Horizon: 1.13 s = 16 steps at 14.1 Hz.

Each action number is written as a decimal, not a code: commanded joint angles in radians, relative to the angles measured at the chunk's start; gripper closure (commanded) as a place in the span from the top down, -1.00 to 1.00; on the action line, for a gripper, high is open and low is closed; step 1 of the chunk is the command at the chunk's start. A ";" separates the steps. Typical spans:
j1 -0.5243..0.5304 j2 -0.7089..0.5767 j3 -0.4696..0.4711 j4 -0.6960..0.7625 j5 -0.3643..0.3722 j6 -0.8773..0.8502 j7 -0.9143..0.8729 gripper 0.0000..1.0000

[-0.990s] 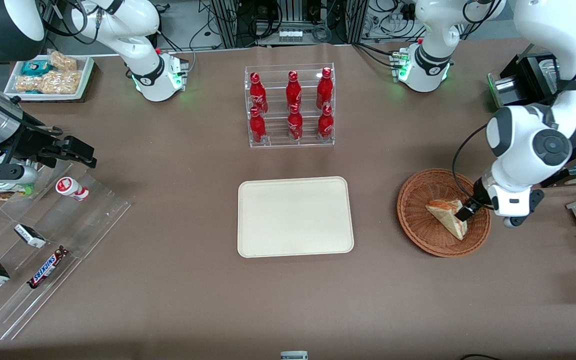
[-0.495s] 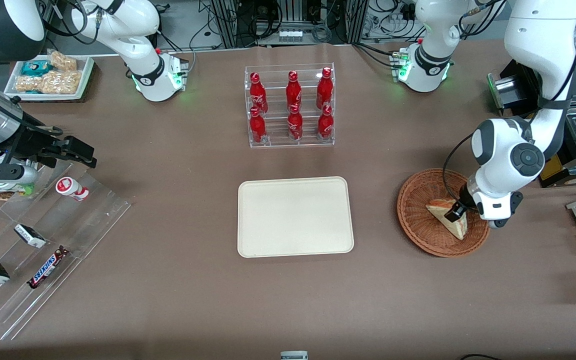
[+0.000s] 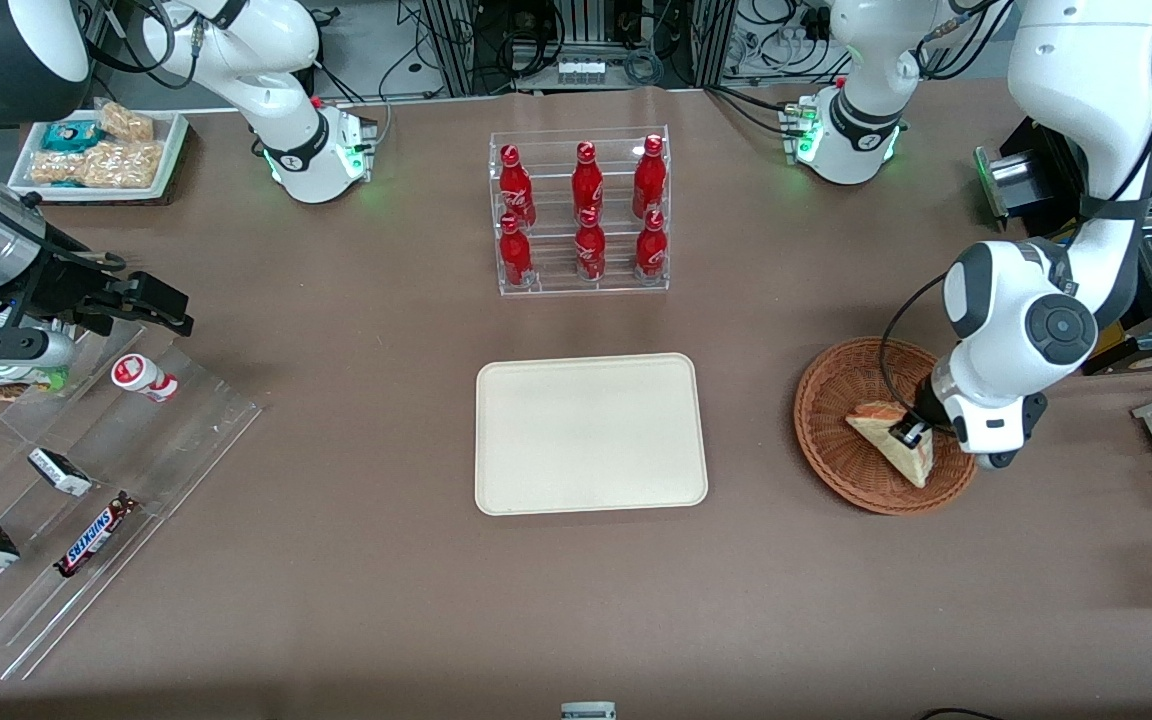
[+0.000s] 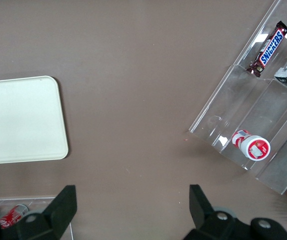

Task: Place sandwich from basket to tray
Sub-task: 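Lift the sandwich and carry it over the cream tray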

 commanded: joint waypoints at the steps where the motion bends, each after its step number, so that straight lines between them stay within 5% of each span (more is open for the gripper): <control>1: -0.088 0.014 0.002 0.150 -0.002 -0.148 -0.004 -0.97; 10: -0.525 0.365 0.014 0.582 0.029 -0.145 0.125 -0.93; 13: -0.611 0.458 0.016 0.679 0.119 -0.145 0.058 -0.92; 16: -0.660 0.490 0.017 0.687 0.127 -0.145 -0.003 -0.90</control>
